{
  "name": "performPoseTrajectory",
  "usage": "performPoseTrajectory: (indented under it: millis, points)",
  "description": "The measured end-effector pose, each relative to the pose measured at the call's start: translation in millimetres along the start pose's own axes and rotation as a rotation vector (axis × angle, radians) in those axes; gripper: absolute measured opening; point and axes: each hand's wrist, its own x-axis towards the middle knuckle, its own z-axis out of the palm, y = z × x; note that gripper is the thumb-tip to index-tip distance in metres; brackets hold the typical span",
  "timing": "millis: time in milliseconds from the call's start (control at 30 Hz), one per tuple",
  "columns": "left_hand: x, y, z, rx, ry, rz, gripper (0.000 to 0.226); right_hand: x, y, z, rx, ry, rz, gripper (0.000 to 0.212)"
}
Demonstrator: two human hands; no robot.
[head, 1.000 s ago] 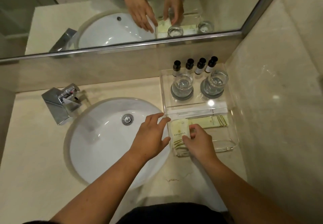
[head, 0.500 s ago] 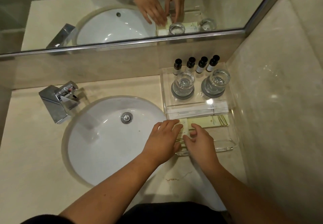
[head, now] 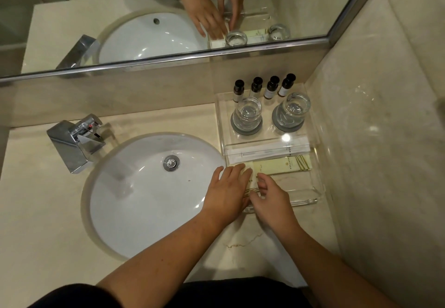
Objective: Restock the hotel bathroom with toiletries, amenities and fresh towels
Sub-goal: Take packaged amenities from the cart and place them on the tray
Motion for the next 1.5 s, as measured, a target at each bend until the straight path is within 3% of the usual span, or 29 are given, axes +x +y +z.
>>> performPoseTrajectory:
  millis: [367,600,733,967,1500]
  points:
    - [-8,-9,-2,-0.062,-0.004,0.036,0.076,-14,3,-18,-0.084,0.045,-0.077,0.054]
    - [-23,-24,-42,-0.173,0.128,-0.059,0.064,-42,8,-41,-0.323,0.14,-0.244,0.05]
    - [-43,-22,-54,-0.167,0.134,-0.022,0.062,-66,11,-45,-0.482,0.15,-0.286,0.057]
    - [-87,-9,-55,-0.146,0.092,0.022,0.067,-124,19,-43,-0.55,0.242,-0.233,0.062]
    - [-147,42,-75,-0.174,0.056,0.316,0.068,-242,41,-11,-0.529,0.432,-0.086,0.069]
